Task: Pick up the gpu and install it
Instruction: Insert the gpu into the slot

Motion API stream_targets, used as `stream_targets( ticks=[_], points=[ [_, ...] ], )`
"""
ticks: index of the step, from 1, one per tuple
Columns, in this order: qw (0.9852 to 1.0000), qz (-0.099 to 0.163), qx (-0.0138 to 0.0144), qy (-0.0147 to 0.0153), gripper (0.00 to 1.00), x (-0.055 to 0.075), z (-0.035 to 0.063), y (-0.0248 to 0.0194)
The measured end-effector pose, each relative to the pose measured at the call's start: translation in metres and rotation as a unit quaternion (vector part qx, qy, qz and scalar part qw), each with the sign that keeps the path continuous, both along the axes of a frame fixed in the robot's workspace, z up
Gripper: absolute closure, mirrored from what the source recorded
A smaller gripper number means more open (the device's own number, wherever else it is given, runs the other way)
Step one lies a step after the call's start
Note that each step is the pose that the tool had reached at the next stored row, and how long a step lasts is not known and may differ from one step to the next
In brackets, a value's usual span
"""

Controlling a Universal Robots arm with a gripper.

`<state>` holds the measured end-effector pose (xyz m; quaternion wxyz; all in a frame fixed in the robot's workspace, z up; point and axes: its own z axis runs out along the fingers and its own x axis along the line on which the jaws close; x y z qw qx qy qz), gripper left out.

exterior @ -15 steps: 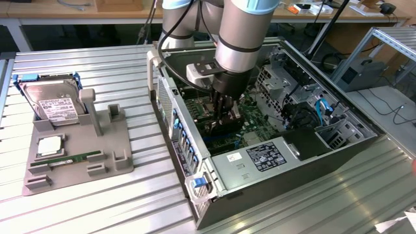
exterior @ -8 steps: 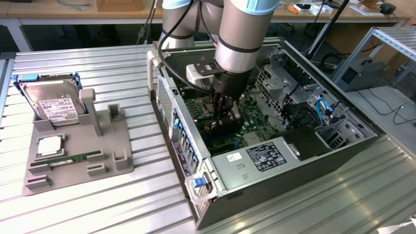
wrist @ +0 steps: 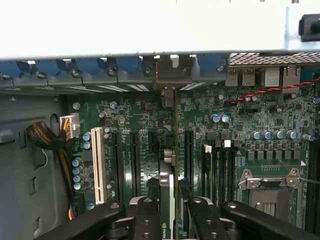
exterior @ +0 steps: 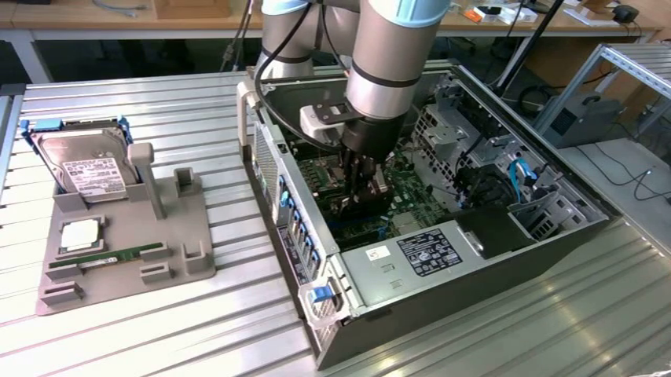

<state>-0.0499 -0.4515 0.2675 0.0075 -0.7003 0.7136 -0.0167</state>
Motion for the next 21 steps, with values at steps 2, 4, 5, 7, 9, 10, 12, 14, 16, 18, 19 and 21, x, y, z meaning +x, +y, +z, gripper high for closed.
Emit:
stream_targets(
  ticks=[2,4,5,7,9,10,12,14,16,18,19,21],
  points=[
    [1.0,0.0,0.0001,-0.0001,0.74,0.0,-0.0002,0.0],
    [1.0,0.0,0.0002,-0.0001,0.74,0.0,-0.0002,0.0],
    [1.0,0.0,0.0002,-0.0001,0.74,0.0,-0.0002,0.0],
    [1.0,0.0,0.0002,-0.0001,0.74,0.0,-0.0002,0.0],
    [1.0,0.0,0.0005,-0.0002,0.67,0.0,-0.0005,0.0001],
    [1.0,0.0,0.0002,-0.0001,0.61,0.0,-0.0002,0.0],
    [1.0,0.0,0.0002,-0.0001,0.48,0.0,-0.0002,0.0],
    [1.0,0.0,0.0002,-0.0001,0.48,0.0,-0.0001,0.0],
    [1.0,0.0,0.0001,-0.0001,0.48,0.0,0.0002,0.0],
    [1.0,0.0,0.0002,-0.0001,0.48,0.0,0.0022,0.0],
    [1.0,0.0,0.0002,-0.0002,0.48,0.0,0.0055,0.0],
    [1.0,0.0,0.0002,-0.0004,0.48,0.0,0.0113,0.0]
  ],
)
